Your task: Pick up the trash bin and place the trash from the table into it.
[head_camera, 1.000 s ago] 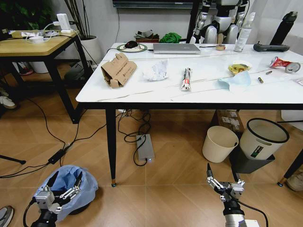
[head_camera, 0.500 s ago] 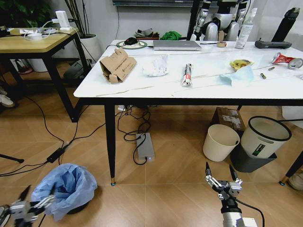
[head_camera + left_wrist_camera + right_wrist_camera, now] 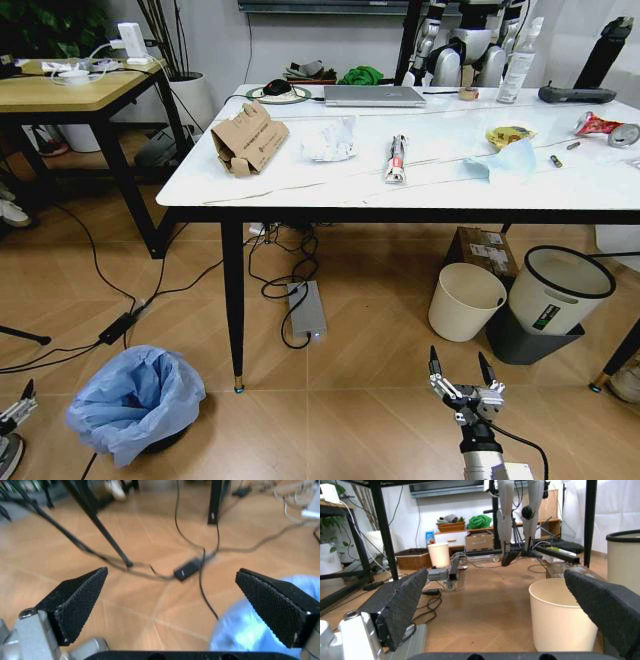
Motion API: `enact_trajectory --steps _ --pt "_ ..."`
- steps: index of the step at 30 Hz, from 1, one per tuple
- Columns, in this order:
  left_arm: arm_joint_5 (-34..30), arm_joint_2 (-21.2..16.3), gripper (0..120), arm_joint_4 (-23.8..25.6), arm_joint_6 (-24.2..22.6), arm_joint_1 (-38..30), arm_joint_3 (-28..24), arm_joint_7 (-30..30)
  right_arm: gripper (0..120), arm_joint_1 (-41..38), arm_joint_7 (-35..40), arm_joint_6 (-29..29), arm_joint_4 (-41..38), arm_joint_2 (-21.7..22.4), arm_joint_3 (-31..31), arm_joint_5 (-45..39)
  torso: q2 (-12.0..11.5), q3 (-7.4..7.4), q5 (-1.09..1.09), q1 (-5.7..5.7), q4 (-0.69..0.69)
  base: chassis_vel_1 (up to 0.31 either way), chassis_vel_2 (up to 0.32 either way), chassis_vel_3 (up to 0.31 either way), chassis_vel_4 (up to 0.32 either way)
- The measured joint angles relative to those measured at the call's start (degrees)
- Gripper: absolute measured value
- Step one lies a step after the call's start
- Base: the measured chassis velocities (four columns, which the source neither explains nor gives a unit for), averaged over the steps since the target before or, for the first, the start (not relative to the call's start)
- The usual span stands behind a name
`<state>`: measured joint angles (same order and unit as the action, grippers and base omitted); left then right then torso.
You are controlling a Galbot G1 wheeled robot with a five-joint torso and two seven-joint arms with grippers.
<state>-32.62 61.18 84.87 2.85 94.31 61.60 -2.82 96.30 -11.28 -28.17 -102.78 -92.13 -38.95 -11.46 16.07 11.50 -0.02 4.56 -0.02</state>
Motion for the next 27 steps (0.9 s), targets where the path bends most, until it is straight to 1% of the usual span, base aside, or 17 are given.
enact_trajectory --steps 1,4,5,8,10,12,14,16,18,23,26,27 --pt "-0.01 0.16 100 -0.09 -0.46 0.0 -0.27 0.01 100 -0.15 0.0 0.0 0.13 0.0 0.19 -0.02 0.01 0.01 0.01 0.0 0.0 0.0 0.0 0.0 0.0" --pt "-1.28 1.36 100 -0.16 -2.67 0.22 -1.82 -0.19 100 -0.87 -0.02 0.2 0.85 0.0 1.2 -0.21 0.08 0.05 0.02 0.02 0.05 0.0 0.0 0.0 0.0" --pt "-1.28 1.36 100 -0.16 -2.67 0.22 -1.82 -0.19 100 -0.87 -0.02 0.2 0.85 0.0 1.2 -0.21 0.08 0.05 0.02 0.02 0.05 0.0 0.0 0.0 0.0" --pt "-2.89 1.71 100 -1.31 -4.77 -0.78 -3.19 -1.42 100 -0.96 -0.03 0.15 1.44 0.0 1.37 -0.26 0.13 0.08 0.02 0.04 0.03 0.0 0.0 0.0 0.0" --pt "-3.61 1.95 100 -2.8 -4.99 -2.02 -3.52 -2.58 100 -1.15 -0.03 0.15 1.79 0.0 1.6 -0.27 0.15 0.1 0.01 0.05 0.02 0.0 0.0 0.0 0.0" --pt "-5.16 2.0 100 -3.93 -5.59 -3.42 -4.27 -3.33 100 -1.42 -0.04 0.19 2.14 0.0 1.83 -0.28 0.18 0.12 0.06 0.05 0.02 0.0 0.0 0.0 0.0" --pt "-5.49 2.08 100 -4.63 -5.87 -4.17 -4.79 -3.47 100 -1.47 -0.05 0.22 2.24 0.0 1.87 -0.27 0.19 0.13 0.05 0.06 0.02 0.0 0.0 0.0 0.0" --pt "-5.56 2.43 100 -6.55 -6.05 -5.92 -6.0 -3.66 100 -1.47 -0.05 0.28 2.28 0.0 1.89 -0.23 0.21 0.14 0.0 0.06 0.02 0.0 0.0 0.0 0.0" --pt "-5.53 2.85 99 -8.31 -6.05 -7.47 -7.01 -3.78 100 -1.47 -0.06 0.34 2.3 0.0 1.83 -0.21 0.22 0.16 0.02 0.07 0.01 0.0 0.0 0.0 0.0" --pt "-5.1 3.42 98 -10.66 -6.08 -9.29 -8.64 -4.01 100 -1.52 -0.06 0.37 2.41 0.0 1.44 -0.18 0.26 0.18 0.02 0.08 0.02 0.0 0.0 0.0 0.0" --pt "-3.93 3.75 91 -12.57 -5.95 -10.55 -9.49 -4.42 100 -1.54 -0.07 0.37 2.51 0.0 1.15 -0.14 0.27 0.19 0.02 0.09 0.02 0.0 0.0 0.0 0.0" --pt "-3.93 3.75 91 -12.57 -5.95 -10.55 -9.49 -4.42 100 -1.54 -0.07 0.37 2.51 0.0 1.15 -0.14 0.27 0.19 0.02 0.09 0.02 0.0 0.0 0.0 0.0"
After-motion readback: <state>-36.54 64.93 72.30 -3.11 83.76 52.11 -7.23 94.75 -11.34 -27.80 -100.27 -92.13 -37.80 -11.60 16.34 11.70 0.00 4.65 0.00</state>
